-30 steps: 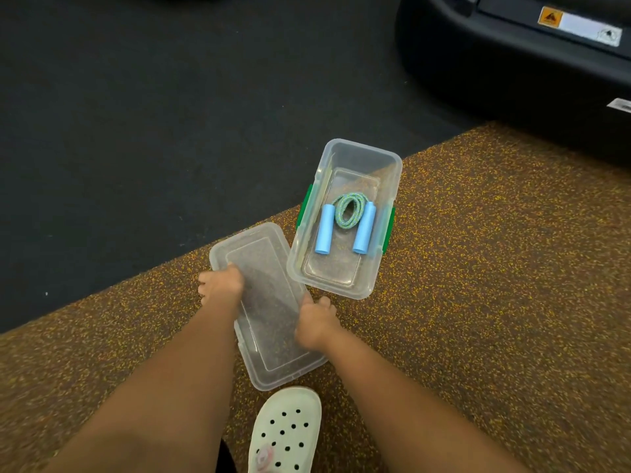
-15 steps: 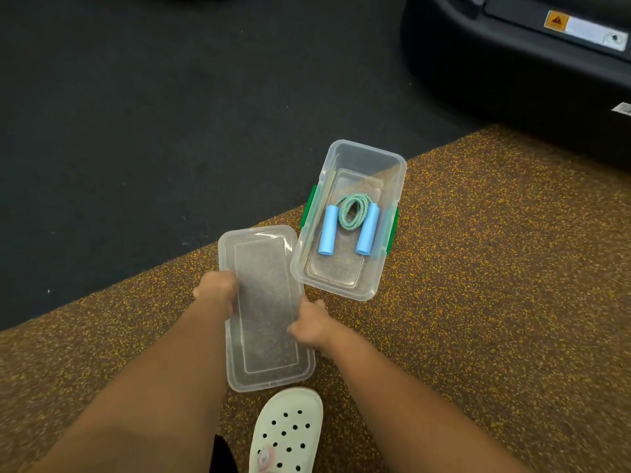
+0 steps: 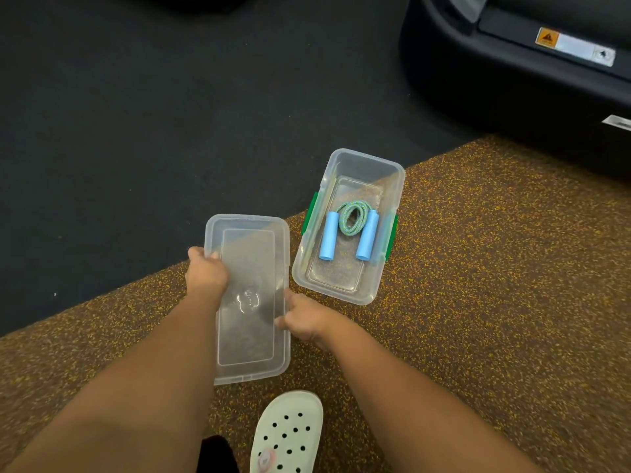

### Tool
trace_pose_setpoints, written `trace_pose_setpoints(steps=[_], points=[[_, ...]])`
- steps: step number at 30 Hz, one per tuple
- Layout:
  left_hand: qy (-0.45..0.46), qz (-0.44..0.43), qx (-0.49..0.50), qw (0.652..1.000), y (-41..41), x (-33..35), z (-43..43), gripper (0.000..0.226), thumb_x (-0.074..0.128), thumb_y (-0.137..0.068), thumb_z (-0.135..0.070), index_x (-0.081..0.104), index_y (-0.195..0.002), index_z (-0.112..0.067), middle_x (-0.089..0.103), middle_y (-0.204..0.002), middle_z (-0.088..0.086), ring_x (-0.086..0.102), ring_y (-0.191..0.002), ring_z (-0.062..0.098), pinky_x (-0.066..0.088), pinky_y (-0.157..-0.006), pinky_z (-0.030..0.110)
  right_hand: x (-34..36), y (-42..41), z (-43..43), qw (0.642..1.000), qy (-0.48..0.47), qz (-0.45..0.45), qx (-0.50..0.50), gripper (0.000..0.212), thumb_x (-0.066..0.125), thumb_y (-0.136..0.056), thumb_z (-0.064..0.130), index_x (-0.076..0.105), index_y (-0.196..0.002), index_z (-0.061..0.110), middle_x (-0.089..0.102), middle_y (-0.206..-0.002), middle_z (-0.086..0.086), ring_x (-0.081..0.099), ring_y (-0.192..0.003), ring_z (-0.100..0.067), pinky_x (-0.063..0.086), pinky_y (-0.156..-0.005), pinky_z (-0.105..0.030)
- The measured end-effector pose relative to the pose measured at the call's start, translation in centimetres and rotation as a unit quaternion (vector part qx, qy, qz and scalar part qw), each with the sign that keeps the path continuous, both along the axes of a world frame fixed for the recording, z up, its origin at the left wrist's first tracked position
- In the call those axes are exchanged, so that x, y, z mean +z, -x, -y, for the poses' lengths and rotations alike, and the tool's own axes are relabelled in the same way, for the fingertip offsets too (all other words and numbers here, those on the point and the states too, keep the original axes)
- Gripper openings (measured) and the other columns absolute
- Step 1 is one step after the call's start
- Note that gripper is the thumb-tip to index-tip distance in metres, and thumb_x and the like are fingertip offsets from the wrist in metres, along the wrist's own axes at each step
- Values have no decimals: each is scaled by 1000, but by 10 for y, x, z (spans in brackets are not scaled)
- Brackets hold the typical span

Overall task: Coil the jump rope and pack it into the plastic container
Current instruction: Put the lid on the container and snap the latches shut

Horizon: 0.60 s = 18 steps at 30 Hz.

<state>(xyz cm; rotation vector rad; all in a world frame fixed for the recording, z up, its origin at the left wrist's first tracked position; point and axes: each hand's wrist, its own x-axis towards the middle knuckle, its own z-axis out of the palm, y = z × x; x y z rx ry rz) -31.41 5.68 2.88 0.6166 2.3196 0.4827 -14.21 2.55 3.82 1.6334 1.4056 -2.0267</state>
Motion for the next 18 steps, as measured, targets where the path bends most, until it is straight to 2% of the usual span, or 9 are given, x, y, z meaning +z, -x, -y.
trace_pose_setpoints(steps=[3,8,12,15,18], points=[[-14,-19,1,1000,4,10,-2,28,33,-100,-25,37,-123,-10,52,-119,22,52,-107,39,42,-86,46,14,3,-4,1000,-28,1,4,64,53,-86,13,28,-145,16,42,-144,-14,50,-123,-33,45,-102,-43],[-35,-73,-6,997,8,38,-14,28,31,-100,-29,38,-119,-11,54,-115,22,53,-101,41,41,-79,45,31,5,-13,997,-75,-11,6,62,54,-91,12,26,-146,19,44,-143,-14,50,-125,-32,43,-102,-36],[-63,-106,-17,992,6,64,-26,28,29,-100,-30,39,-120,-12,56,-113,20,54,-99,40,41,-75,44,44,7,-23,994,-108,-16,-16,55,52,-91,10,33,-142,18,52,-137,-13,53,-121,-31,46,-100,-41],[-83,-129,-31,988,1,79,-33,30,28,-101,-29,39,-121,-10,56,-114,23,53,-103,42,36,-73,42,52,3,-33,987,-154,17,-46,52,51,-93,11,34,-141,9,47,-141,-18,46,-129,-35,39,-107,-42],[-102,-128,-47,985,-9,90,-41,31,27,-101,-31,39,-121,-11,56,-115,22,53,-105,41,37,-75,42,56,-5,-40,980,-169,34,-98,59,51,-94,14,25,-146,8,37,-148,-22,37,-136,-36,33,-113,-44]])
